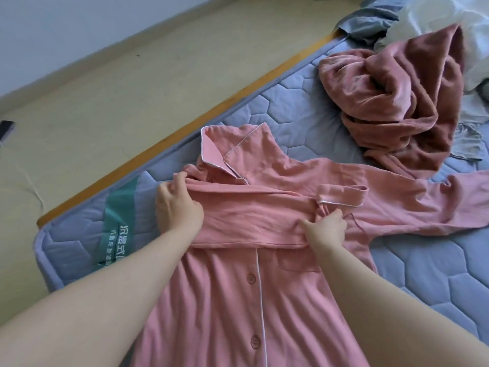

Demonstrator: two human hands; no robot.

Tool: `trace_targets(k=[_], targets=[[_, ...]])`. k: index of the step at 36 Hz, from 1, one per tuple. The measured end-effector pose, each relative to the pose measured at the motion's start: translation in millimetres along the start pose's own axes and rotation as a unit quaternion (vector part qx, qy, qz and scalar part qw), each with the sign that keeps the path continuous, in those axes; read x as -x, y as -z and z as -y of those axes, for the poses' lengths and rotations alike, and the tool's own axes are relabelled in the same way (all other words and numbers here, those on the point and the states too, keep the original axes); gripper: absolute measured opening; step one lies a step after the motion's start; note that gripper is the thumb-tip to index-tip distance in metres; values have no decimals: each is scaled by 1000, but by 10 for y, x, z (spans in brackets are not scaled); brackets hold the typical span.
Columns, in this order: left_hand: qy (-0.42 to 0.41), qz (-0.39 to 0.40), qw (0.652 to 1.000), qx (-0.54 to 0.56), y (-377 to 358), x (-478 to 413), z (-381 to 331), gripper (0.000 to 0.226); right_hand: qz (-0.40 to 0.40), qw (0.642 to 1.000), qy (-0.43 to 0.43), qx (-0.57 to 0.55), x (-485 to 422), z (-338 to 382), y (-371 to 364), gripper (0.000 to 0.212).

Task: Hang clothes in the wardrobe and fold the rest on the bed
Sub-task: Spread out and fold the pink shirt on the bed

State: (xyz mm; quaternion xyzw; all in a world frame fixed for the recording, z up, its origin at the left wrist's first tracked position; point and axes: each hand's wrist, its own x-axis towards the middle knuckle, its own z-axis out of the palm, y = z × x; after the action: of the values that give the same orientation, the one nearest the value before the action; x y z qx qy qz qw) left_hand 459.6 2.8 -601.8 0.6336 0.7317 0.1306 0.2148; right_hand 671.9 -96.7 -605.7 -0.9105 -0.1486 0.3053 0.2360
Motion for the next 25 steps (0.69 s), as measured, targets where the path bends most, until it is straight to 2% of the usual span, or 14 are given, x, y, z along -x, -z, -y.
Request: trace_targets(k=[2,4,6,8,9,10,11,13,15,18,20,25], targets=[[46,10,999,-1,89,-112,38,70,-25,1000,-7,12,-47,-22,-3,45],[153,65,984,62,117,-296,116,82,-46,999,-18,2,-115,-74,13,28],[284,143,926,204,155,-432,153,80,-53,998,-32,-22,-147,-119,45,23],[337,231,857,315,230,-485,170,43,-56,997,-32,-39,-142,-153,60,20],[336,246,838,352,278,-494,184,21,-54,997,-28,-44,-140,-167,54,20],[329,241,829,383,304,-539,197,9,-52,997,-24,-46,-145,-178,39,18],[314,218,822,421,300,-613,235,12,-51,997,-21,-45,-146,-185,21,16],[306,146,805,487,299,-680,363,37,-51,998,-23,-40,-133,-177,-14,13],[356,84,788,495,292,-664,525,48,-52,997,-36,-39,-101,-162,-58,16],[414,86,761,493,209,-639,781,68,-61,995,-62,-52,-83,-139,-121,28],[394,117,764,498,202,-659,794,78,-78,990,-83,-80,-88,-106,-137,36],[255,128,830,479,360,-725,607,31,-107,979,-127,-121,-114,-54,-155,40]])
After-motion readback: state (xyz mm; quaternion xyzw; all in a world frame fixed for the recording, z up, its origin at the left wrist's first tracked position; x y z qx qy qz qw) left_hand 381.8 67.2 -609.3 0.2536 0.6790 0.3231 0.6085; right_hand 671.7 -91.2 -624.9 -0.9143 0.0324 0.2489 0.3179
